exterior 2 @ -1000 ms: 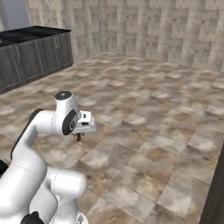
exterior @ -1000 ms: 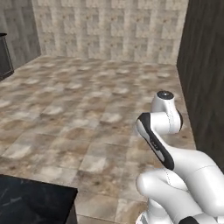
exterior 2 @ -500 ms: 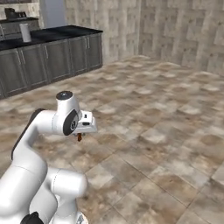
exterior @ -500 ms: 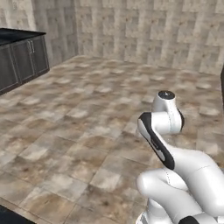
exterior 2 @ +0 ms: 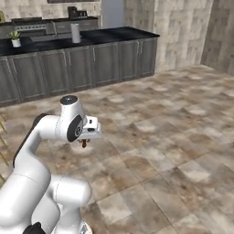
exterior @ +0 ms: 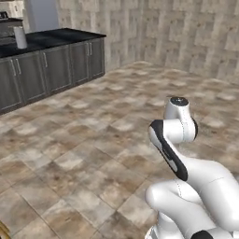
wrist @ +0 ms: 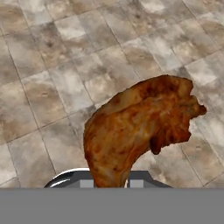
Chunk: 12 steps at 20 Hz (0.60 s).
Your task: Take the chicken drumsticks from the pan and place one on each plate on the dining counter.
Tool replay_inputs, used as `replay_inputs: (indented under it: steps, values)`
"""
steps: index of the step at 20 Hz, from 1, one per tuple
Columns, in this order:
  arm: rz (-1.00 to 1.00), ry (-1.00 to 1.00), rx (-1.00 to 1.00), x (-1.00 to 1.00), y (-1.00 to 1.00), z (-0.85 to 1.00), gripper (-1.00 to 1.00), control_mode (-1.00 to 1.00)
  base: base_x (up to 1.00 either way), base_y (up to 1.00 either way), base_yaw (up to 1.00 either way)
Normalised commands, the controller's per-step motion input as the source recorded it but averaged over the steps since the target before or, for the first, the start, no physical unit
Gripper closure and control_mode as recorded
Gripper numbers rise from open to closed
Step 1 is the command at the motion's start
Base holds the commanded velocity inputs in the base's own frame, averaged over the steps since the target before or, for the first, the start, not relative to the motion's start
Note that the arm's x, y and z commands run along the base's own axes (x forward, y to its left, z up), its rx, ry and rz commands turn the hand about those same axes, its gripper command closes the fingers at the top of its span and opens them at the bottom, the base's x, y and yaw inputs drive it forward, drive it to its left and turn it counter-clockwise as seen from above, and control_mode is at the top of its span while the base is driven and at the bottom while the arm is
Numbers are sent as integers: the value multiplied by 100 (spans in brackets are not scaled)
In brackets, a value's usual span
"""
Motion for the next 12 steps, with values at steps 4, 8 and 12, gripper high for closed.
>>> replay_inputs:
  steps: [4,8,12]
  values:
    - [0,0,0,0,0,0,100,100,87,-11,51]
    - [0,0,0,0,0,0,100,100,91,-13,44]
    - [0,0,0,0,0,0,100,100,94,-14,41]
